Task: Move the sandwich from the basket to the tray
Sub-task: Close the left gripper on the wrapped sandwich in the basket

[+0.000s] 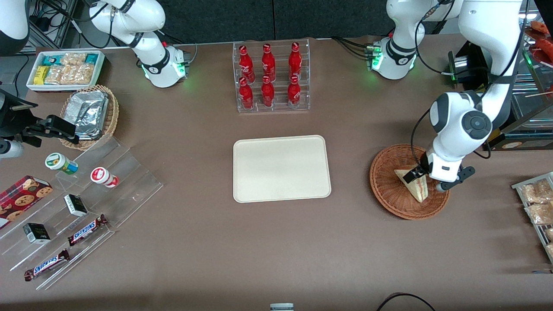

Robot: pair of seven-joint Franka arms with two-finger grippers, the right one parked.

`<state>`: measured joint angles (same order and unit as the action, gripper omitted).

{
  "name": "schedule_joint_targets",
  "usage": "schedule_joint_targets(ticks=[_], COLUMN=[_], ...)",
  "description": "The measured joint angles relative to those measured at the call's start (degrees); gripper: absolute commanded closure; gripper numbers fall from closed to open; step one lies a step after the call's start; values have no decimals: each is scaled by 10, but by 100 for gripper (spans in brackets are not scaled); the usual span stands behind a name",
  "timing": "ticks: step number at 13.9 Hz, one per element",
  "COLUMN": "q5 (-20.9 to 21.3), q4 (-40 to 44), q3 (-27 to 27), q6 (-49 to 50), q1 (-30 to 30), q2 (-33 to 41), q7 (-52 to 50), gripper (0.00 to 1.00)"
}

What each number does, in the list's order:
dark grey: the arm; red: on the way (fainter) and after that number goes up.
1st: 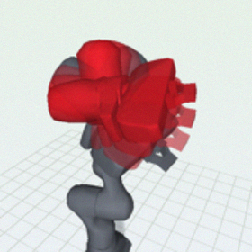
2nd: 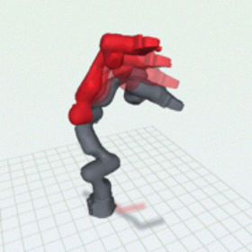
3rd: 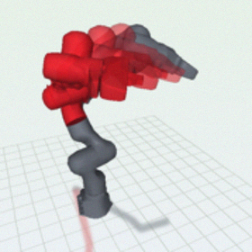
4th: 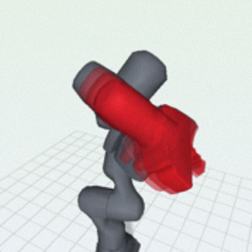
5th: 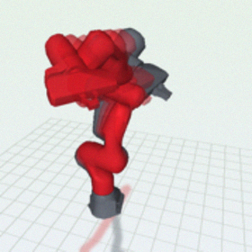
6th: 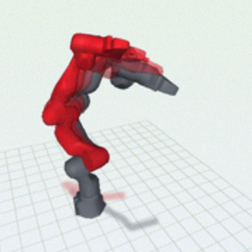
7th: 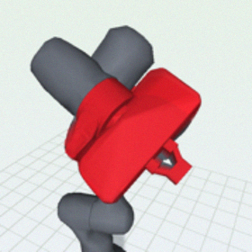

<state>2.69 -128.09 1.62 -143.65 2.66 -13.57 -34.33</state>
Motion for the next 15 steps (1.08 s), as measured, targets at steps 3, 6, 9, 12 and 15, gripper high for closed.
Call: schedule_joint_targets(ticks=[3, 6, 9, 12, 15], q5=[9, 9, 9, 10, 11], q4=[-1, 0, 7, 50, 118], q3=[-1, -2, -2, -1, 3], q6=[0, 9, 27, 104, 214], q1=[-1, -1, -1, 0, 21], q2=[-23, -31, -28, -25, -19], q7=[-1, -10, -11, -19, -21], gripper=[74, 100, 100, 100, 100])
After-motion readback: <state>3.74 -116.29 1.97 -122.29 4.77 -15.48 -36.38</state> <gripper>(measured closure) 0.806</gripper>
